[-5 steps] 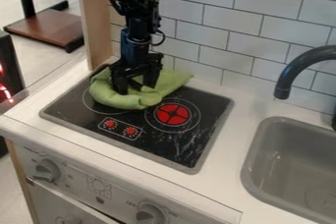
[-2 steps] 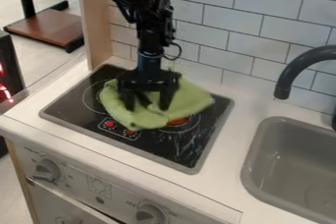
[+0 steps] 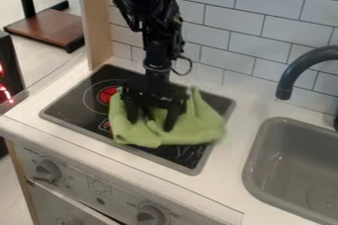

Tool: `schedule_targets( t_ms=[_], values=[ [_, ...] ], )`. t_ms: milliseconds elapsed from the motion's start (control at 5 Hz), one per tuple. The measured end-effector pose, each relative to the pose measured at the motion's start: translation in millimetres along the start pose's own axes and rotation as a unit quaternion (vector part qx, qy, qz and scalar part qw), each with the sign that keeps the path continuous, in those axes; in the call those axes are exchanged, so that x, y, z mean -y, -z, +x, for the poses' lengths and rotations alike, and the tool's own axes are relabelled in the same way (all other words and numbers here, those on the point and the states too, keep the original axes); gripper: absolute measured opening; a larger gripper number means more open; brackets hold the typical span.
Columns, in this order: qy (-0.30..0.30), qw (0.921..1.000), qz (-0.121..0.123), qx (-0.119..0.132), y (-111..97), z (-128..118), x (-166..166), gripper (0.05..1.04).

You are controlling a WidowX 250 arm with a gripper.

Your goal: Unfold the cloth from left to right

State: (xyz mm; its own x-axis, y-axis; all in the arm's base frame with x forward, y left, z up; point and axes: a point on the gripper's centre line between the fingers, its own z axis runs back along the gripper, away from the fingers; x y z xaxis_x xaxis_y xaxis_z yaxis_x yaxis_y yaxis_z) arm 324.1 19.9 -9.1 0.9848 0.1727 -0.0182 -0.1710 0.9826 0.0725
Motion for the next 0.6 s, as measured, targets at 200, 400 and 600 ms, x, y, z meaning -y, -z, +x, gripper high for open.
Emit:
schedule_targets(
  t_ms=[200,400,600],
  values=[
    [0.065,0.9979,0.008,0.006,0.7,-17.4,0.6,1.0],
    [0.106,0.9943,0.007,0.007,-0.5,-16.2,0.0,1.0],
    [0.137,0.9905,0.006,0.012,-2.1,-1.5,3.3,1.0]
  ],
)
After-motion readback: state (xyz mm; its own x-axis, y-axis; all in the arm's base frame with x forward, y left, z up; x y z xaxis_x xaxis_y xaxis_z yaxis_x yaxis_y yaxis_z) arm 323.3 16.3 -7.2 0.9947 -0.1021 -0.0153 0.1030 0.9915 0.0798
